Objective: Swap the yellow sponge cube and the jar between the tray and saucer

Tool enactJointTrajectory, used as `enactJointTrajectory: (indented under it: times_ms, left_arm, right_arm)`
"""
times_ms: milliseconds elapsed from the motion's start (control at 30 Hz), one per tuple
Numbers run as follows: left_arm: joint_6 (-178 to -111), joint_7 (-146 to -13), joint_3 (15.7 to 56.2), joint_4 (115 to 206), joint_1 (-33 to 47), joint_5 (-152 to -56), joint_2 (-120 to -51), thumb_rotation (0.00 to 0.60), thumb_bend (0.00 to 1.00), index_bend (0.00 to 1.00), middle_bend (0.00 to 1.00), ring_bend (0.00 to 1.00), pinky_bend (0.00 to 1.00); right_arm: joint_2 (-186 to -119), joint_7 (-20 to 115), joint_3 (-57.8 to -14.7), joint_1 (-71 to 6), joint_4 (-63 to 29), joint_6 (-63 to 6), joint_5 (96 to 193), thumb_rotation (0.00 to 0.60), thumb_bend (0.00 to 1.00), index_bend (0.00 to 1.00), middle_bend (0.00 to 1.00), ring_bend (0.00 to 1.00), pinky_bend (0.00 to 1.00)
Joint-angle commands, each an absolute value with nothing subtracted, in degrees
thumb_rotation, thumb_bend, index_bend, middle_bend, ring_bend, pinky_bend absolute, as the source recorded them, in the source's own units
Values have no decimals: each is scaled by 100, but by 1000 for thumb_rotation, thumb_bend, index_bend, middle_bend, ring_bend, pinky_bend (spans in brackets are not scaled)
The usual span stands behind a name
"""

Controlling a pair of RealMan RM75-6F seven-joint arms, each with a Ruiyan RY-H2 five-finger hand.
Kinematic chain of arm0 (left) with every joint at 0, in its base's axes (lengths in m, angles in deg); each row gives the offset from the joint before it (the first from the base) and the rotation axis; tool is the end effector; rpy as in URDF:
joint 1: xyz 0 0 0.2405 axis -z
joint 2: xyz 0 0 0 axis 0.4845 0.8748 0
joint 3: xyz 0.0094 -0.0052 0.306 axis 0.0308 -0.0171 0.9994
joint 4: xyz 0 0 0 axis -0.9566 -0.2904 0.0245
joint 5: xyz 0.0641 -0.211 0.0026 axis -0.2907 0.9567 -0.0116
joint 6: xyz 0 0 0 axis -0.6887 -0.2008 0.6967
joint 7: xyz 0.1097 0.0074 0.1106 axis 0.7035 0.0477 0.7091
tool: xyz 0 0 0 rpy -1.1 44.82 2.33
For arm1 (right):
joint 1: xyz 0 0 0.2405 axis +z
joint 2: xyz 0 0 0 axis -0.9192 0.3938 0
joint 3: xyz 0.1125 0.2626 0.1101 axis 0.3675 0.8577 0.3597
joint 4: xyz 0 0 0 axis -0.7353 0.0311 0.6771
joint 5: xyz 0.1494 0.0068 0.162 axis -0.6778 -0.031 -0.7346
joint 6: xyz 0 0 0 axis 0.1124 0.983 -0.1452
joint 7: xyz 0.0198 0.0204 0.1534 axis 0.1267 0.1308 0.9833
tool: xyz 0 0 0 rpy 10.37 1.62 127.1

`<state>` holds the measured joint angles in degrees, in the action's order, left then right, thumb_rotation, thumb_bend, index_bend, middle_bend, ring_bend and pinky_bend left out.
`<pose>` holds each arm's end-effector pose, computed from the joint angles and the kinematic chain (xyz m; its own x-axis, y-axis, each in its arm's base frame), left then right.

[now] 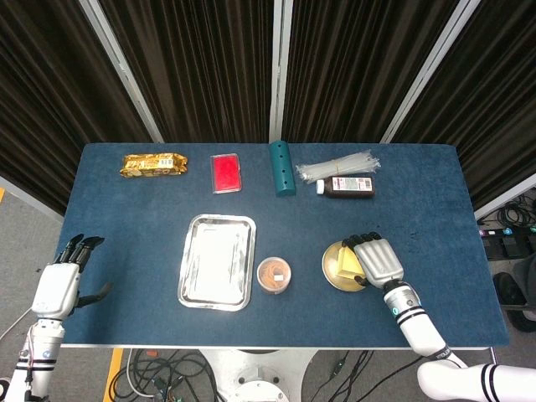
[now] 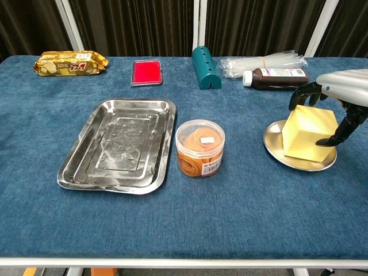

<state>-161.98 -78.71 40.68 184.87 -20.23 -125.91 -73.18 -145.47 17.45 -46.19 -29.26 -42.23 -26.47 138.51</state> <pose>-0.3250 0.2196 0.1142 0.2222 0.0551 0.9734 0.9747 -0.0391 -0.2203 -0.2392 -0.3322 0.0248 0.5502 -0.3334 0.7656 -0.8335 -0.2753 0.4791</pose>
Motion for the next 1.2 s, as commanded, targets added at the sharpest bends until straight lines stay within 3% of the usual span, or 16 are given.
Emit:
enactJointTrajectory:
  times_ms: [33, 100, 200, 500, 700, 967, 1200]
  left_arm:
    - [-16184, -7841, 4067, 18483, -2009, -12599, -7312, 600, 187, 147, 134, 52, 224]
    - [-16185, -7825, 4061, 18493, -2003, -12599, -7311, 600, 187, 147, 134, 52, 223]
    - [-16192, -7819, 4049, 18547, -1982, -12640, -7290, 600, 187, 146, 134, 52, 222]
    - [-15722, -7668, 4030, 18857, -1546, -12964, -7351, 600, 176, 146, 134, 52, 222]
    - [-14988, -7411, 3900, 19056, -843, -13269, -7737, 600, 158, 142, 134, 52, 222]
    - [-14011, -7258, 3483, 18987, 276, -13408, -8496, 600, 155, 102, 133, 52, 219]
    - [-13273, -7287, 3360, 18600, 1059, -13316, -9102, 600, 154, 102, 130, 52, 219]
  right_arm:
    - [-14619, 1838, -4587, -2929, -4112, -2470, 13779, 600, 62, 117, 155, 86, 126]
    - [-14635, 1922, -4540, -2942, -4090, -2442, 13795, 600, 44, 39, 93, 21, 92]
    - [-14550, 2112, -4475, -3042, -4204, -2637, 14089, 600, 23, 0, 52, 0, 53]
    - [-13457, 2658, -4220, -3631, -5172, -3774, 14983, 600, 0, 0, 41, 0, 27]
    - [-13072, 3295, -3911, -4068, -5108, -4433, 15102, 600, 0, 0, 29, 0, 8]
    - [-12668, 4401, -3518, -4451, -4714, -4465, 14668, 600, 0, 0, 21, 0, 6]
    - [-12628, 4829, -3462, -4668, -4406, -4289, 14501, 600, 0, 0, 18, 0, 6]
